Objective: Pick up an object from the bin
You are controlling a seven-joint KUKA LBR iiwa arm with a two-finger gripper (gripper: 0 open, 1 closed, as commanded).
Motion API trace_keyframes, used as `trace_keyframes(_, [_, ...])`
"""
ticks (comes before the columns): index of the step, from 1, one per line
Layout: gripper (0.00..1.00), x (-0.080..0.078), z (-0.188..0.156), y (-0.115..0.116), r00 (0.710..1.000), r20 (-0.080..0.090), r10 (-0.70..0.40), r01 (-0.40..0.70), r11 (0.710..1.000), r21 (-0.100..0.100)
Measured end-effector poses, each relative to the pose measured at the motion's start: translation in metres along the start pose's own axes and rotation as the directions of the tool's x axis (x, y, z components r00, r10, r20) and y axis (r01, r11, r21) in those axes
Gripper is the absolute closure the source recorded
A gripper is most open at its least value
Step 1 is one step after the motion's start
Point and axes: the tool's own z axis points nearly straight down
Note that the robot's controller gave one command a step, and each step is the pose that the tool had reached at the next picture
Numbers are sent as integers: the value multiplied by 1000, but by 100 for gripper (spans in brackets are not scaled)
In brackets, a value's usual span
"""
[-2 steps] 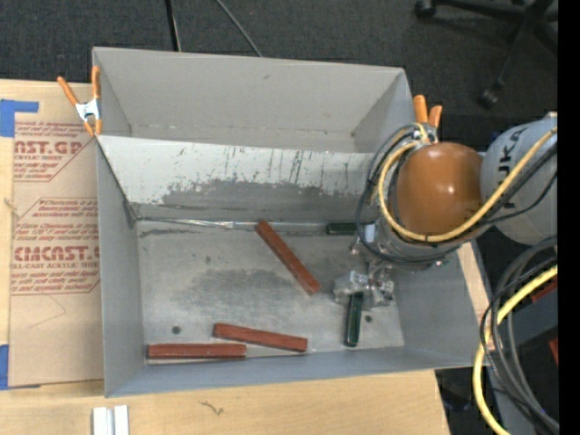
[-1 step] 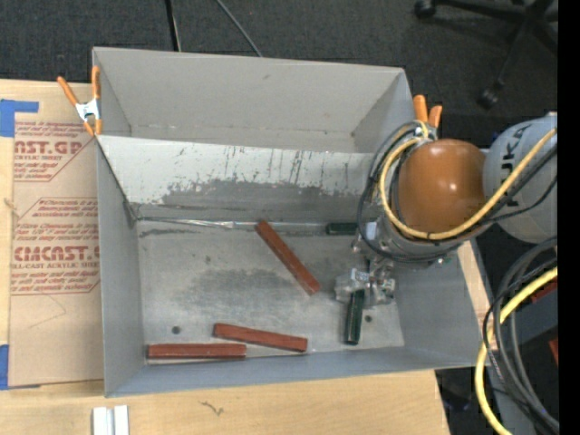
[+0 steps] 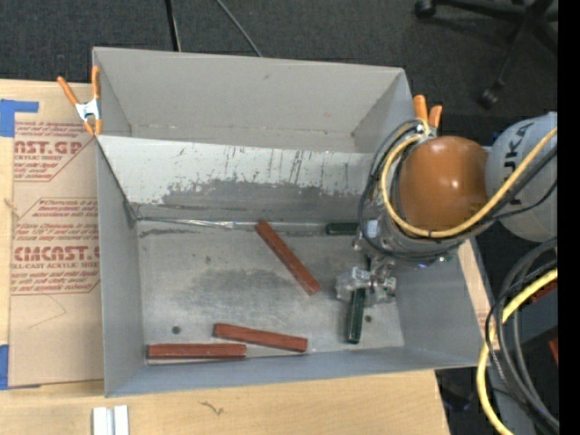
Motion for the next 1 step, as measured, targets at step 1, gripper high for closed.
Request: trace_keyframes(1, [100, -2, -32, 0, 1000, 0, 1, -1, 1000, 3])
